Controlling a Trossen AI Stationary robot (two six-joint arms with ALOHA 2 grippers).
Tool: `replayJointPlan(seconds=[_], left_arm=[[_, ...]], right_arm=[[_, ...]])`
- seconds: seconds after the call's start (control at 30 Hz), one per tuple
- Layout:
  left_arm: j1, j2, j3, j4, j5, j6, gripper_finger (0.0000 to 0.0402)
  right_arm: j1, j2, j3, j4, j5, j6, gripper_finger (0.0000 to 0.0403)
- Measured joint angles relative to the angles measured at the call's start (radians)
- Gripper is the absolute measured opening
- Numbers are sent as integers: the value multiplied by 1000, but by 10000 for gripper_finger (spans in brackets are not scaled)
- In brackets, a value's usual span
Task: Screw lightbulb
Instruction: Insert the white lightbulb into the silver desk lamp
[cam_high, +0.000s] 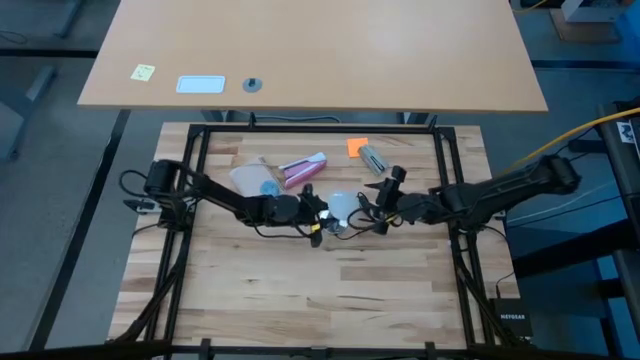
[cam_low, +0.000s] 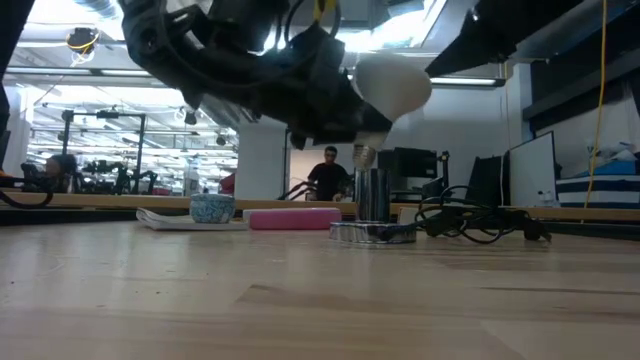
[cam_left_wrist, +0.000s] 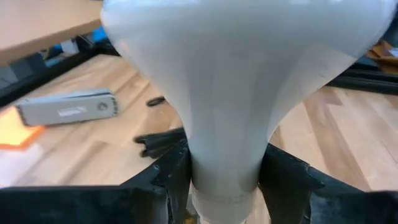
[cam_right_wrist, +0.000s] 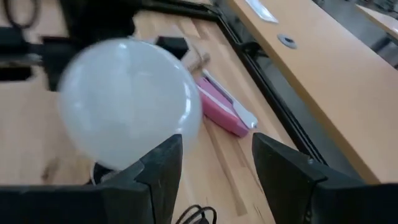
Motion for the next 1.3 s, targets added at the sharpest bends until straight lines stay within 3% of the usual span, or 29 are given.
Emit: replayJointPlan(seconds=[0.2,0.67,1.0,1.3], left_arm=[[-1,29,-4,75,-1,-9,150],[12,18,-3,226,6,-6,150],[22,14,1,251,4,77,150],[46,20,1,140,7,51,150]], right_arm=[[0,78,0,-1,25,49,198],[-1,78,0,1,162,258,198],[0,81,-2,0,117,181,198],[0,81,-2,32,126,138,198]])
